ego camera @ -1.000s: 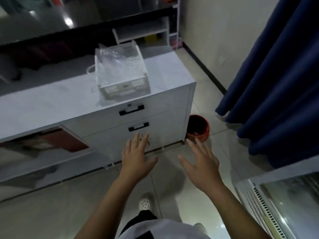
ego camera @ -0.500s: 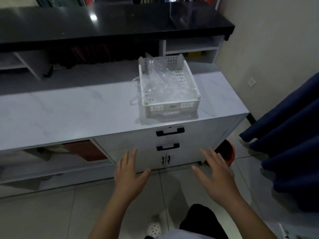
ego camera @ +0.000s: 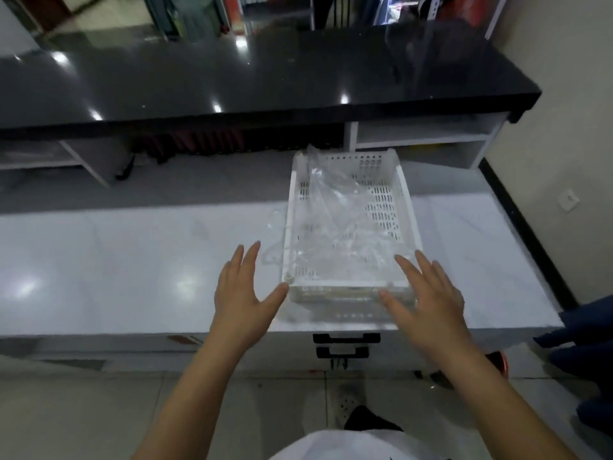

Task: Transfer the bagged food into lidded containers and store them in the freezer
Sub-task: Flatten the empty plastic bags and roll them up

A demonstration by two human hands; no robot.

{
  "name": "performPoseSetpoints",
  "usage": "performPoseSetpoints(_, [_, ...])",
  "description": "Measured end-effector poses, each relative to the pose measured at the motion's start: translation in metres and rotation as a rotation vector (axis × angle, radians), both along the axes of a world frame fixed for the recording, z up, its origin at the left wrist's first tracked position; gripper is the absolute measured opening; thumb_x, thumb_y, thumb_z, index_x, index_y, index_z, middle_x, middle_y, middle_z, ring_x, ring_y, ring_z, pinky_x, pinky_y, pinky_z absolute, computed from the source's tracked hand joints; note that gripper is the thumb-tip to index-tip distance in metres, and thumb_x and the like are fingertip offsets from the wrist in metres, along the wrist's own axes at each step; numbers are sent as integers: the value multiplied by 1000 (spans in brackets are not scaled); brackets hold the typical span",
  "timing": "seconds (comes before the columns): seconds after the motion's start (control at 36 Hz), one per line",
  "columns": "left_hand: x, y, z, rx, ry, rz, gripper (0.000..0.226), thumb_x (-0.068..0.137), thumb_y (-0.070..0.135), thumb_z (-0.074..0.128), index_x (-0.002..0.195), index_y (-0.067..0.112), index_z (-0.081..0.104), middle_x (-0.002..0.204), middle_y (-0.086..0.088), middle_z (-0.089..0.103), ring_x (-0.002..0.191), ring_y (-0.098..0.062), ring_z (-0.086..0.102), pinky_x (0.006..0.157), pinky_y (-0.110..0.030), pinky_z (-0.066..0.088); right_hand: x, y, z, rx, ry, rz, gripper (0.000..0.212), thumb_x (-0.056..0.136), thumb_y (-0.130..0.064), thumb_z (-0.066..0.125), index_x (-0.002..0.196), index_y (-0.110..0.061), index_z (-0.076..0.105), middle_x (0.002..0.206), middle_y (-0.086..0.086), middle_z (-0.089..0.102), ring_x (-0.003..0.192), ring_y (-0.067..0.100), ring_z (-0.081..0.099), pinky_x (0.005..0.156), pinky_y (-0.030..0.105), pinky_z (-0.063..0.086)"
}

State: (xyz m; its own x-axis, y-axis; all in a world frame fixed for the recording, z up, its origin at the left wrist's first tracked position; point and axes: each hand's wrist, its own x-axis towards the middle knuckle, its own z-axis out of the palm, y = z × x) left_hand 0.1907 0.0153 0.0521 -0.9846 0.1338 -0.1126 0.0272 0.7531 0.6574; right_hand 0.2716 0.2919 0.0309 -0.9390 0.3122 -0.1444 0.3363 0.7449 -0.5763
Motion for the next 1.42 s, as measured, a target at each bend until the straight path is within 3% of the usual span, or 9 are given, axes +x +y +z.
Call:
performPoseSetpoints(0.33, [-129, 93, 41, -51, 50, -100, 75, 93, 42, 66, 157, 30, 28, 165, 3, 24, 151, -22, 23, 121, -45, 26, -89, 28, -39, 400, -69, 209, 76, 90, -78, 9, 158, -43, 5, 169, -3, -7, 155, 25, -10, 119, 59, 2])
performPoseSetpoints(0.42, [-172, 118, 44, -1, -7, -128, 78, 92, 37, 68, 158, 26, 27, 164, -1, 27, 146, -24, 33, 111, -36, 34, -90, 27, -40, 376, -71, 183, 82, 85, -81, 0, 158, -44, 6, 170, -3, -5, 156, 25, -7, 120, 58, 4])
performPoseSetpoints(0.64, [-234, 147, 30, 146, -131, -46, 68, 88, 0, 66, 147, 22, 43, 134, -15, 55, 99, -29, 64, 80, -47, 62, -89, 27, -38, 359, -128, 163, 79, 85, -83, -3, 156, -48, -5, 168, -8, -12, 155, 19, -13, 122, 55, 1])
performPoseSetpoints(0.78, [-236, 134, 36, 317, -92, -79, 69, 87, -7, 64, 147, 23, 47, 110, -7, 63, 92, -26, 68, 66, -35, 63, -89, 30, -6, 64, -45, 79, 85, 76, -83, 19, 154, -50, 11, 169, -10, 0, 155, 16, -4, 124, 52, 4])
performPoseSetpoints(0.94, [-206, 96, 74, 467, 110, -348, 67, 89, 3, 71, 141, 38, 49, 105, 5, 71, 88, -14, 72, 74, -26, 61, -127, 37, 74, -182, 250, -25, 81, 74, -69, 60, 148, -44, 39, 158, -12, 35, 142, 10, 32, 114, 42, 32])
performPoseSetpoints(1.08, [-185, 67, 99, 549, 139, -482, 66, 90, 0, 69, 138, 42, 50, 101, 9, 74, 91, -17, 73, 79, -30, 62, -184, 40, 140, -401, 144, 112, 83, 62, -61, 79, 139, -52, 48, 147, -18, 43, 133, 5, 39, 103, 37, 37])
performPoseSetpoints(1.22, [-174, 46, 105, 599, 149, -568, 64, 89, -1, 69, 136, 39, 53, 101, 7, 74, 92, -18, 74, 84, -31, 61, -216, 33, 167, -526, 62, 296, 41, 70, -40, 81, 110, -34, 76, 110, -10, 75, 97, 2, 70, 74, 17, 54])
performPoseSetpoints(1.33, [-175, 26, 99, 578, 129, -583, 61, 86, 21, 78, 136, 45, 53, 113, 12, 70, 108, -15, 69, 95, -26, 55, -220, 25, 162, -596, 56, 297, 36, 65, -35, 83, 95, -14, 80, 100, 18, 74, 96, 35, 70, 91, 61, 51])
performPoseSetpoints(1.42, [-188, 5, 91, 429, 82, -548, 61, 79, 60, 72, 133, 61, 45, 127, 37, 56, 121, 11, 53, 94, -13, 46, -221, 27, 156, -670, 64, 282, 34, 66, -28, 83, 94, -9, 79, 100, 20, 75, 96, 43, 71, 91, 61, 55])
